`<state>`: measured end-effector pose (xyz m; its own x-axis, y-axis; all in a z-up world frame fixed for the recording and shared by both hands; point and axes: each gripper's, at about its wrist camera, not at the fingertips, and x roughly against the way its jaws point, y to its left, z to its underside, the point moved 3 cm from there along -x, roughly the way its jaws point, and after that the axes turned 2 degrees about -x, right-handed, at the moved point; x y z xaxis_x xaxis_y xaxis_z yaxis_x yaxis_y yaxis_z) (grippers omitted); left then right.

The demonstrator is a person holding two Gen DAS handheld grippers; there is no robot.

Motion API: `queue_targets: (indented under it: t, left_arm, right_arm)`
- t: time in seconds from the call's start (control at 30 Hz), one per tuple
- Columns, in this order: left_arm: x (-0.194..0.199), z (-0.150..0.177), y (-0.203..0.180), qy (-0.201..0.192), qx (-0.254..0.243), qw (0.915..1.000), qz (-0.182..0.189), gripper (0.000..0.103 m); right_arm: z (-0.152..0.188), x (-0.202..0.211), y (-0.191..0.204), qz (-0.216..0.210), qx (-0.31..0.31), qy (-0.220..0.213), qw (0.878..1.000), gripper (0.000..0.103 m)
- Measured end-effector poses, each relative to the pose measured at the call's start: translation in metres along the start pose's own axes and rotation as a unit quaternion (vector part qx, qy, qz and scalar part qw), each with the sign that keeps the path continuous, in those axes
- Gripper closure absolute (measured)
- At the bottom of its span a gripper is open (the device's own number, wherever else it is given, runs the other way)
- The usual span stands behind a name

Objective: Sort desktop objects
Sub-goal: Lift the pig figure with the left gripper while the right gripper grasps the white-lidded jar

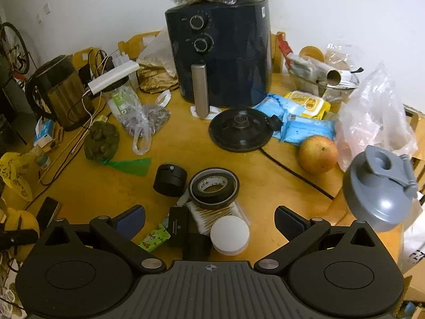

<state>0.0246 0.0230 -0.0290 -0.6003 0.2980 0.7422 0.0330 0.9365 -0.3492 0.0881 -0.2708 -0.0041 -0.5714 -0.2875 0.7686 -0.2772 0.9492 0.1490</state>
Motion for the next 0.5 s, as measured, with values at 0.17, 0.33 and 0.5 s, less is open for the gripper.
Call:
queue_targets:
  t: [0.17,0.33,0.5]
  left_arm:
    - [0.0,0.002,-0.003,0.004,-0.002,1.0,-0.004,0.059]
    - [0.001,0.007,-0.004,0.012,-0.004,0.9999,-0.012,0.059]
    - [0.0,0.012,-0.003,0.027,-0.01,0.9994,-0.021,0.059]
  right_arm:
    - [0.014,-0.024,-0.007,0.0,0.002,0.023,1.0,0.0]
    - [0.032,-0.049,-0.014,-0.005,0.0,0.04,0.999,0.008]
    - [0.04,-0.069,-0.02,-0.006,-0.013,0.043,0.999,0.016]
